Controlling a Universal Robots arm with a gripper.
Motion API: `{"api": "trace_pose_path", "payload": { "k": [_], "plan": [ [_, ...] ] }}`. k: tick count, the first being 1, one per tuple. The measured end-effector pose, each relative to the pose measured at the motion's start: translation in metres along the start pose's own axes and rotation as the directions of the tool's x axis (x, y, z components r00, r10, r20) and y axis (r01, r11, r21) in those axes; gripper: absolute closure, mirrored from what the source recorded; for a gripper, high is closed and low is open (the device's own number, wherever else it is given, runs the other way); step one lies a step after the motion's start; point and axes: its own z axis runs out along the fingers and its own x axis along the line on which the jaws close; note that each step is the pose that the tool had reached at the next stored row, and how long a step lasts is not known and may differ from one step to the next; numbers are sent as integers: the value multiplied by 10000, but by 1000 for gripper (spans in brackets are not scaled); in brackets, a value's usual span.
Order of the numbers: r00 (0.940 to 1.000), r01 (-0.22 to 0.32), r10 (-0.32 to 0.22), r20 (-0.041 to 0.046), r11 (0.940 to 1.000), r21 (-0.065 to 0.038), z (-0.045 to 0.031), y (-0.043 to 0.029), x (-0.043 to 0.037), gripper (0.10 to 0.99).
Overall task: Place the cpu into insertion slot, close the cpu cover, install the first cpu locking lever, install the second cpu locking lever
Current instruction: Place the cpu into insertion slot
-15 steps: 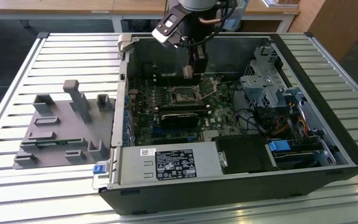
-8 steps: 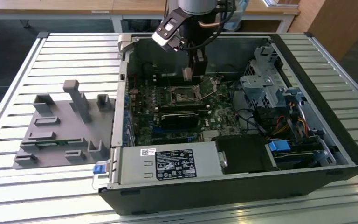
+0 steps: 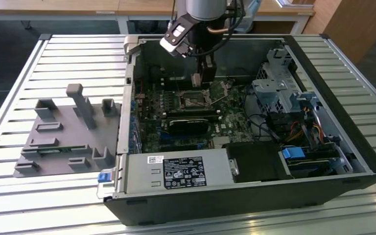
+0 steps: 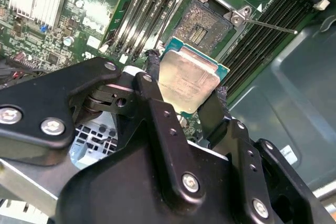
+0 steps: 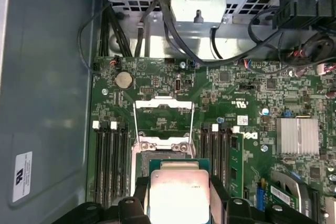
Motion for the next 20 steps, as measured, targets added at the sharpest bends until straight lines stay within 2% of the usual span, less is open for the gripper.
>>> {"api": "trace_pose_path", "payload": {
  "k": [4, 10, 11, 20],
  "plan": [
    [10000, 9, -9, 1, 10000, 0, 59, -5, 0, 545],
    [10000, 11, -11, 51, 10000, -28, 111, -11, -1, 545],
    [10000, 11, -11, 50, 10000, -54, 118, -13, -1, 545],
    [10000, 13, -13, 48, 10000, -56, 152, -15, -1, 545]
  ]
}}
